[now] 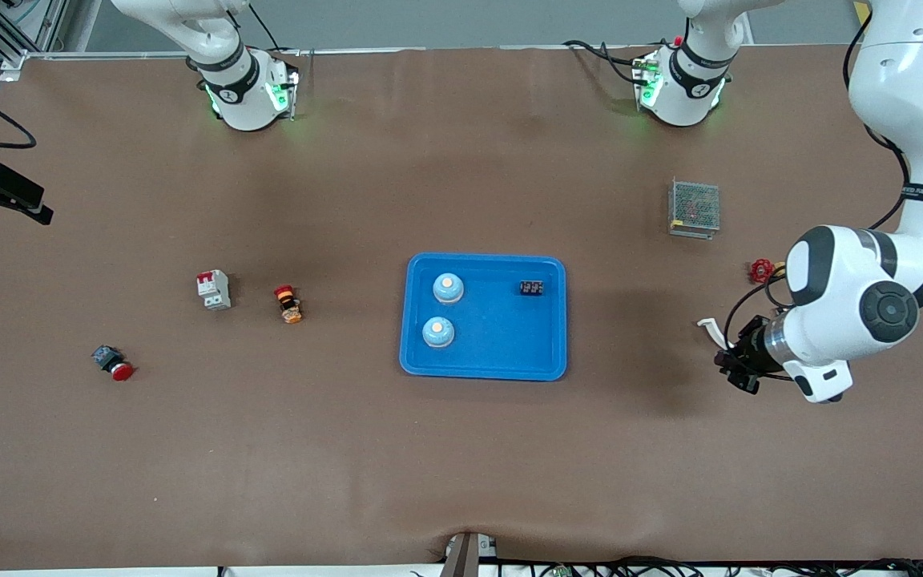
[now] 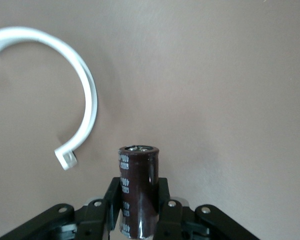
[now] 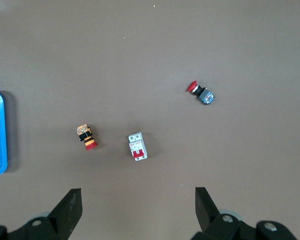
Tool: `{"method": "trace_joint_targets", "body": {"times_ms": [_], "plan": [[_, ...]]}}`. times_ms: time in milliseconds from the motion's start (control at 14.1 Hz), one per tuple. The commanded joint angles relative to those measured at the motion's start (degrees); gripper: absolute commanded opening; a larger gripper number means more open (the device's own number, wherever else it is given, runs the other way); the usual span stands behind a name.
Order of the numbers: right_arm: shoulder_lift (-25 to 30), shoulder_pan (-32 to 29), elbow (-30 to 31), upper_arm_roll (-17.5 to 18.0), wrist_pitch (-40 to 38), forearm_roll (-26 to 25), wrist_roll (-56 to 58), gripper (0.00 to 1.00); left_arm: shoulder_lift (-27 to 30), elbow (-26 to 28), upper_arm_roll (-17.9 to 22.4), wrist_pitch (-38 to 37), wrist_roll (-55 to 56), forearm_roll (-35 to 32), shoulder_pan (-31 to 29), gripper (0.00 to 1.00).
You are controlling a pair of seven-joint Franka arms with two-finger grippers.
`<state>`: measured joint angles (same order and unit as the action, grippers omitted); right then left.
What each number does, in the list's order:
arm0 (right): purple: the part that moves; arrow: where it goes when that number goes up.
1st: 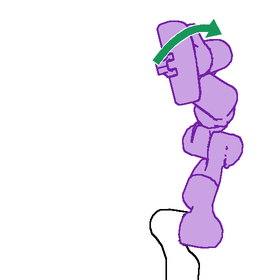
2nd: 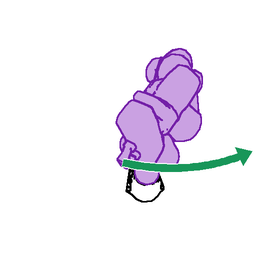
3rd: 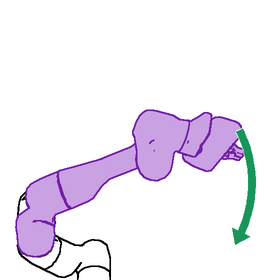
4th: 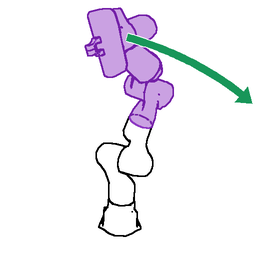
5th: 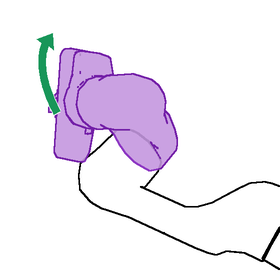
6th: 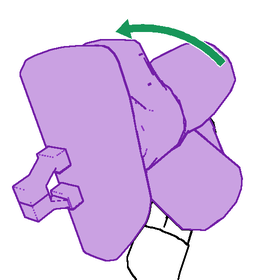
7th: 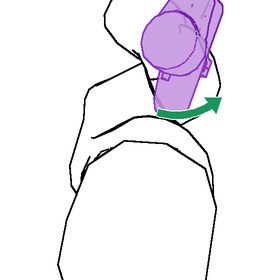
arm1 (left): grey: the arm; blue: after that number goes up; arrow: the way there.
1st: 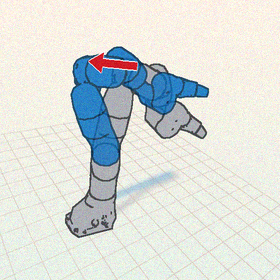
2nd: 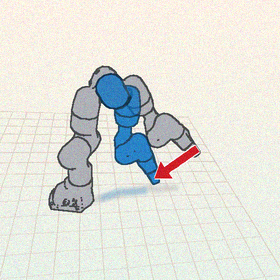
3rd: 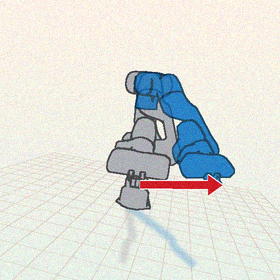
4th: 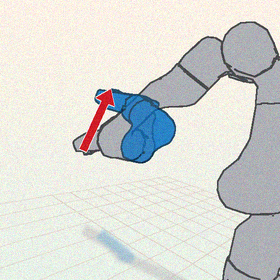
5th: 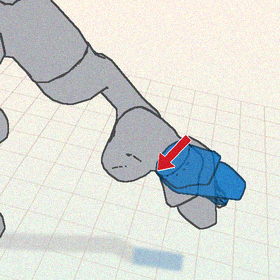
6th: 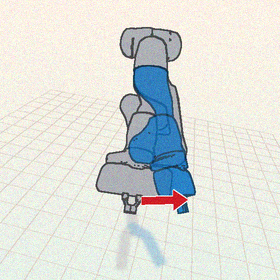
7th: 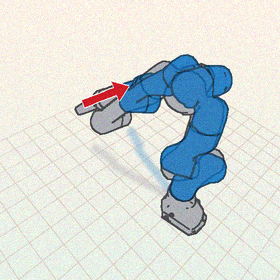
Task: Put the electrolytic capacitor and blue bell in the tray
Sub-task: 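Grasp another capacitor with the left gripper while the right gripper withdraws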
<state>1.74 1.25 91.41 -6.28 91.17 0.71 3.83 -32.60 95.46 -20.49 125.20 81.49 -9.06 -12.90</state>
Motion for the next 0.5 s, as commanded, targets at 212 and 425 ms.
{"method": "trace_joint_targets", "body": {"times_ms": [212,425], "plan": [[-0.3,-1.3,-2.2,0.6,-0.7,-0.5,0.2,1.00,3.1,3.5,-0.7,0.3,15.3,0.4,3.2,0.00],[-0.3,-1.3,-2.2,0.6,-1.0,-0.7,0.2,1.00,6.8,8.9,-1.3,5.8,21.9,0.4,3.8,0.00]]}}
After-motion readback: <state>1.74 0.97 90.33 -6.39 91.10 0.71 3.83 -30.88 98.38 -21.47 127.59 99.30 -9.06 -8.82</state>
